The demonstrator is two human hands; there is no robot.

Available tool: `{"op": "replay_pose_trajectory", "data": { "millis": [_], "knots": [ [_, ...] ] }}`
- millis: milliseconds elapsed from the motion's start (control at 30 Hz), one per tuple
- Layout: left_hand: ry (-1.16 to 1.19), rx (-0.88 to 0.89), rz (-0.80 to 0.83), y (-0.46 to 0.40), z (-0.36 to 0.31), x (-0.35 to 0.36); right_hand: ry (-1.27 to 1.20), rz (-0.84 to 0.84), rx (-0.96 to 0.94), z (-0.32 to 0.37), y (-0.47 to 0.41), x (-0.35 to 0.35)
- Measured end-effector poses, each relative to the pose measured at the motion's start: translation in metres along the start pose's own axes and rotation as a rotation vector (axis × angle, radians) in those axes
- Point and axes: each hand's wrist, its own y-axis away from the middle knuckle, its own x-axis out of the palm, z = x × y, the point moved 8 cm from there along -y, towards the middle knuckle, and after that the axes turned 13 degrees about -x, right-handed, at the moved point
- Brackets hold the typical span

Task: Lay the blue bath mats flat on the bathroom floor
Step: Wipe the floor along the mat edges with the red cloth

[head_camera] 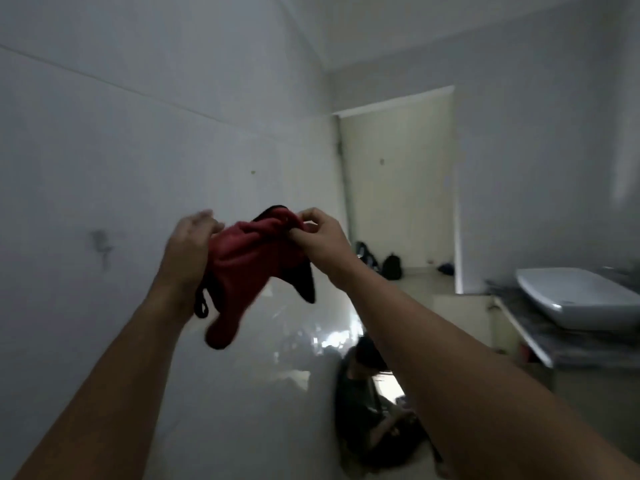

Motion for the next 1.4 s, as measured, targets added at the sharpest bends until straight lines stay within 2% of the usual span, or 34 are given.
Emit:
{"op": "replay_pose_trajectory", "data": {
  "millis": [100, 133, 200, 267, 333, 433, 500, 600, 667, 700, 733, 800, 900, 967, 1200, 1267, 1400],
  "knots": [
    [0.144, -0.414, 0.499, 0.029, 0.068, 0.121, 0.092, -0.108, 0.086, -0.009, 0.042, -0.095],
    [0.132, -0.510, 0.654, 0.049, 0.096, 0.162, 0.139, -0.153, 0.123, -0.012, 0.064, -0.129],
    [-0.001, -0.639, 0.852, 0.092, 0.148, 0.230, 0.316, -0.213, 0.196, -0.023, 0.112, -0.194],
    [-0.129, -0.718, 0.974, 0.131, 0.195, 0.292, 0.525, -0.247, 0.322, -0.039, 0.169, -0.256],
    [-0.184, -0.761, 1.028, 0.170, 0.231, 0.348, 0.639, -0.358, 0.449, -0.051, 0.237, -0.317],
    [-0.268, -0.895, 1.197, 0.260, 0.274, 0.425, 0.737, -0.677, 0.585, -0.033, 0.365, -0.397],
    [-0.301, -0.992, 1.298, 0.313, 0.298, 0.464, 0.766, -0.878, 0.726, -0.012, 0.459, -0.426],
    [-0.321, -1.076, 1.464, 0.391, 0.316, 0.510, 0.700, -1.241, 0.987, 0.018, 0.595, -0.442],
    [-0.333, -1.068, 1.600, 0.434, 0.319, 0.529, 0.500, -1.369, 1.125, 0.028, 0.652, -0.420],
    [-0.328, -1.053, 1.691, 0.454, 0.318, 0.535, 0.345, -1.434, 1.137, 0.031, 0.667, -0.402],
    [-0.314, -1.053, 1.787, 0.476, 0.316, 0.539, 0.214, -1.497, 1.114, 0.036, 0.680, -0.386],
    [-0.241, -1.125, 1.877, 0.506, 0.322, 0.542, 0.079, -1.622, 0.991, 0.043, 0.695, -0.368],
    [-0.350, -1.204, 1.914, 0.527, 0.330, 0.533, 0.113, -1.898, 0.724, 0.059, 0.717, -0.363],
    [-0.452, -1.197, 1.968, 0.531, 0.337, 0.526, 0.132, -1.998, 0.591, 0.064, 0.724, -0.355],
    [-0.570, -1.090, 2.066, 0.503, 0.361, 0.532, 0.223, -2.159, 0.436, 0.057, 0.713, -0.322],
    [-0.542, -1.086, 2.094, 0.498, 0.363, 0.535, 0.281, -2.176, 0.383, 0.062, 0.707, -0.320],
    [-0.419, -1.032, 2.002, 0.473, 0.369, 0.556, 0.374, -2.191, 0.308, 0.077, 0.691, -0.313]
  ]
}}
